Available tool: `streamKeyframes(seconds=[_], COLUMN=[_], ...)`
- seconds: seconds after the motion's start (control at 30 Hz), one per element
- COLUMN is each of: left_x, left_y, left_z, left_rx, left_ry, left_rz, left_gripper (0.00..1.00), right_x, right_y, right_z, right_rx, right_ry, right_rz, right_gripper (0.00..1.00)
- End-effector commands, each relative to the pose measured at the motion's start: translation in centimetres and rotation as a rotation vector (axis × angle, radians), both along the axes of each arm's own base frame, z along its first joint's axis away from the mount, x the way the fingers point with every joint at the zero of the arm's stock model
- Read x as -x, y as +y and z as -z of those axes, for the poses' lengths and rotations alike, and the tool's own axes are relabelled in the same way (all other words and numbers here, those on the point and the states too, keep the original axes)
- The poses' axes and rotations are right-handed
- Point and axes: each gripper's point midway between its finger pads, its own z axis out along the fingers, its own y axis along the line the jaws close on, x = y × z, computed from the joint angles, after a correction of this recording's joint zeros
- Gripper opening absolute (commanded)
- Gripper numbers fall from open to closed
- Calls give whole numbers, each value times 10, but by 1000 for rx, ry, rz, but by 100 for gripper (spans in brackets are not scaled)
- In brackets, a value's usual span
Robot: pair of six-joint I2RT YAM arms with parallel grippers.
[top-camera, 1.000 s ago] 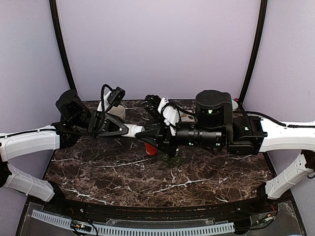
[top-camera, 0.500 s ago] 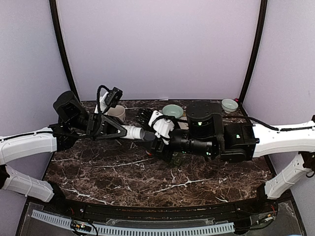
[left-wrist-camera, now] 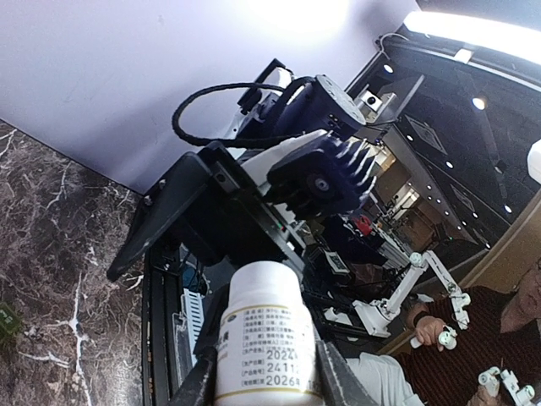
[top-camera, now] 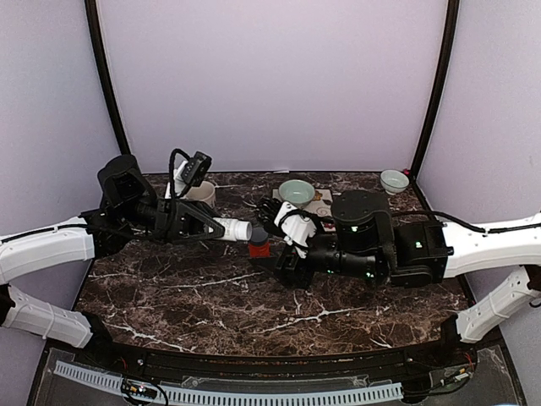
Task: Sort the pills into containers
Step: Remove the lid of the pill bottle.
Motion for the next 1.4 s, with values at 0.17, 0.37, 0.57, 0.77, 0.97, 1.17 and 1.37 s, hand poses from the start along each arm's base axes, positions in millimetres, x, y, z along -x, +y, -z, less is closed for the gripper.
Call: streamKeyframes(seconds=[0.17,0.37,0.57,0.77,0.97,1.17,1.37], left_x=[-27,-38,-38,-42,-43,-43,-44], left_y=[1,4,2,3,0,-1,-2], left_z=[6,11,19,21,21,24,25], left_rx=[4,29,39,38,42,41,39], left_ry=[-250,-372,-388,-418,-427,-422,-423], left_rz=[-219,-315,-304,-328,-322,-307,-303], left_gripper=[0,0,0,0,0,0,0], right_x=[-4,-23,-25,-23,-25,-29,-33], right_y=[-20,-32,-25,-8,2,7,14], right_z=[-31,-51,-59,-61,-53,-59,-55], right_rx=[-274,-494,-542,-549,-540,-553,-539], right_ry=[415,797,963,1082,1134,1143,1154], right_rz=[54,61,22,-25,-39,-60,-63], right_gripper=[65,63,65,66,65,64,61])
